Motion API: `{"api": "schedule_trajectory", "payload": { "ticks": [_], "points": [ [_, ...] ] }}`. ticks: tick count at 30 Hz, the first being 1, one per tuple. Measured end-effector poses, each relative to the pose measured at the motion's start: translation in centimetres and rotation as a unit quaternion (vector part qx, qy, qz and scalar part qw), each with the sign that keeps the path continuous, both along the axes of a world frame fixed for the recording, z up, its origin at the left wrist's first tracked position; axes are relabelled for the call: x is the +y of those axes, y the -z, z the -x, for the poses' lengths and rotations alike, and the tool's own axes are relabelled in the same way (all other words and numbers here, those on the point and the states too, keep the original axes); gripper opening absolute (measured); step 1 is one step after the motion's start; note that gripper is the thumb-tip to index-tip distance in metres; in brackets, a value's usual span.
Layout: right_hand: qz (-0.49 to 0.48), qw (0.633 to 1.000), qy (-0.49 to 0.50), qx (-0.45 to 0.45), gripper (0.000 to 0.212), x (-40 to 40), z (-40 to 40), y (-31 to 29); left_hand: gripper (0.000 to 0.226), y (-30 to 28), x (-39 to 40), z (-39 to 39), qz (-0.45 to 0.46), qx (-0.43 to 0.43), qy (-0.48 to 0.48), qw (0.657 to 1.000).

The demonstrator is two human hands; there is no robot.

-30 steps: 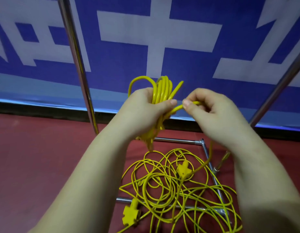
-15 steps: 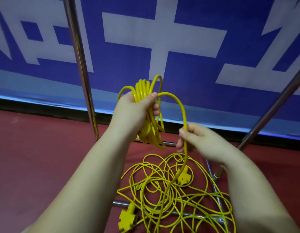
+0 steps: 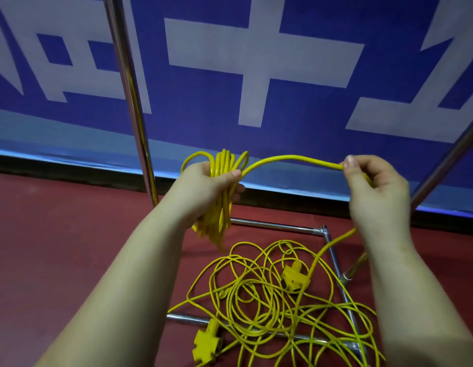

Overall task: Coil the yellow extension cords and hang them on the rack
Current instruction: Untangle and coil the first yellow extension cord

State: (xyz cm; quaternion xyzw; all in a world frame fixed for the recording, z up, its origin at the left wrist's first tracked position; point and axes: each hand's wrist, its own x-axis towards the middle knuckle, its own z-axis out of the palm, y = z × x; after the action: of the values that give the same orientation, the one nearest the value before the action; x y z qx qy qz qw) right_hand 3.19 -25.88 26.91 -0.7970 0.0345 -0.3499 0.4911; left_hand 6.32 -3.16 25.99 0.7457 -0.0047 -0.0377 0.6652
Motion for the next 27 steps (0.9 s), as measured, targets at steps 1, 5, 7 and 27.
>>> {"api": "schedule_trajectory", "payload": {
  "ticks": [1, 5, 7, 27],
  "points": [
    [-0.011, 1.0, 0.0, 0.006, 0.022, -0.2, -0.1, 0.0, 0.016, -0.1, 0.1, 0.0, 0.043, 0.02, 0.006, 0.999],
    [-0.025, 0.998, -0.029, 0.045, 0.029, -0.6, 0.0, 0.0, 0.006, -0.9, 0.0, 0.3, 0.146, 0.063, 0.036, 0.987],
    [0.004, 0.995, -0.069, 0.078, 0.028, -0.5, 0.0, 0.1, 0.006, -0.9, -0.5, 0.5, 0.117, 0.051, 0.051, 0.99],
    [0.09, 0.962, -0.184, 0.179, 0.021, 1.9, 0.1, 2.1, 0.005, 0.2, -3.3, 1.1, 0.07, 0.022, 0.091, 0.993]
  ]
}}
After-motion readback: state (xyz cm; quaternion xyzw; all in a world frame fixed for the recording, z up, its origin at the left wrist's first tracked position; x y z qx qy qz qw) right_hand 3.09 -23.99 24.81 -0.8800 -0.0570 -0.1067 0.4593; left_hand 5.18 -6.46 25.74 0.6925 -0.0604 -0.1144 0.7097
